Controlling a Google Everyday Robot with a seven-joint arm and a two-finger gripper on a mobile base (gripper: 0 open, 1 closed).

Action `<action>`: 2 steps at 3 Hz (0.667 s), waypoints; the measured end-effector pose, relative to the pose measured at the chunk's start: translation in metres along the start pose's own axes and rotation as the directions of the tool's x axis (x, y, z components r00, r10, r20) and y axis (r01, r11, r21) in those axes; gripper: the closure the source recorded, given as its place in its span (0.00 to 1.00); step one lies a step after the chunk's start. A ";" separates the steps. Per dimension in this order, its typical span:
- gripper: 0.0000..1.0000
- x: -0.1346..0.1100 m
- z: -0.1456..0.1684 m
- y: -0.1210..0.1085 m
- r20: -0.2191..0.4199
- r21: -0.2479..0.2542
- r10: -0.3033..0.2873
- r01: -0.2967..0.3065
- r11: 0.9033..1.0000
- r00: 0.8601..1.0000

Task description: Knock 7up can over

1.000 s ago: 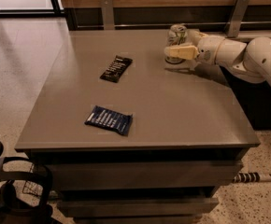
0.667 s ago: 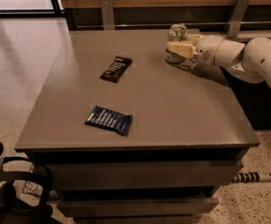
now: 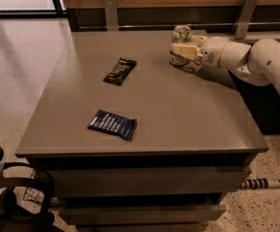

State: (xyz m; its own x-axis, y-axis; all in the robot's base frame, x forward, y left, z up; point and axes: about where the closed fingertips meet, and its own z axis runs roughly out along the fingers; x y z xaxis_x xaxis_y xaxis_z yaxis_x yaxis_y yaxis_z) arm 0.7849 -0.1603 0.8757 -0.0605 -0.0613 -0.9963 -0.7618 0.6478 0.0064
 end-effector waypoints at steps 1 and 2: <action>1.00 0.000 0.001 0.001 0.000 -0.001 0.000 0.000 1.000 1.000; 1.00 -0.010 -0.006 -0.002 -0.056 -0.008 -0.026 0.026 1.000 0.998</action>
Offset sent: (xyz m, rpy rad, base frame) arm -0.0065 -0.0259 0.0347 -0.1812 0.0495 0.0147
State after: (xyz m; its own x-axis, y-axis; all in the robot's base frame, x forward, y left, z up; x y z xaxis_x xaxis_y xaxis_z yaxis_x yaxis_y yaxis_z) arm 0.7830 -0.1650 0.8866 -0.0767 -0.1209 -0.9897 -0.7680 0.6402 -0.0187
